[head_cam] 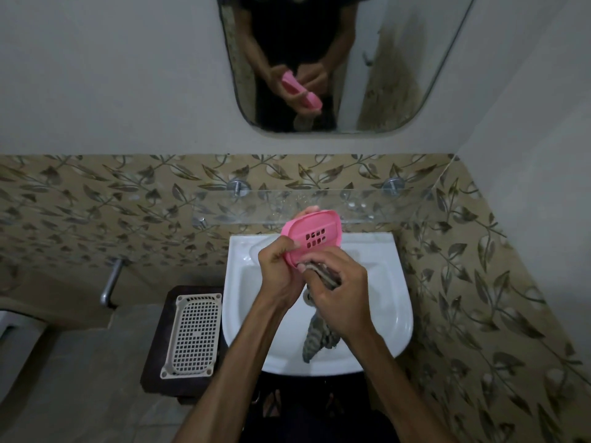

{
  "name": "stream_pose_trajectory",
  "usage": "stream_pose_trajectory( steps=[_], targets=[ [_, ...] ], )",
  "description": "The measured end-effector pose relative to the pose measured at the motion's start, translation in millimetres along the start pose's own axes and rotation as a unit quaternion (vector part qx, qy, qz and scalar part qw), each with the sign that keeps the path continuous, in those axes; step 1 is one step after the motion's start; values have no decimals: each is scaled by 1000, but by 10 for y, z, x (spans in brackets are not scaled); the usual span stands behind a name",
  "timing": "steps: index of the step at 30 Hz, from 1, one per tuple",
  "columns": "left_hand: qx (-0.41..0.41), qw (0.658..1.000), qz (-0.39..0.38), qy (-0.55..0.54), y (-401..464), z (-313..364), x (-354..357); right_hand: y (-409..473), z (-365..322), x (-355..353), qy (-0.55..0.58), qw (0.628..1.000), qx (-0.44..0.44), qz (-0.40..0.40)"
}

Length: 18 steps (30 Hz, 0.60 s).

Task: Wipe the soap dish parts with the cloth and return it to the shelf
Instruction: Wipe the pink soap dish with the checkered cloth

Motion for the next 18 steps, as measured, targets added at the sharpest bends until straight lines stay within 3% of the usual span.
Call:
stream_pose_trajectory(
  steps=[8, 13, 18],
  targets=[
    [-51, 997, 61, 21, -57, -54, -17, -179, 9, 26, -65, 993, -92, -30],
    [-108, 992, 14, 68, -89, -16, 0, -119, 9, -124, -134, 970, -193, -69],
    [-170, 982, -30, 79, -72, 126, -88, 23, 46, -296, -160, 936, -257, -179]
  ],
)
Point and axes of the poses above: each hand's wrist, its own y-axis towards the middle knuckle, its own x-axis out of the palm, z = x × y, the point moved 5 cm from there along y, towards the middle knuckle, and after that the axes turned 14 degrees about -x, right-handed, at the moved point
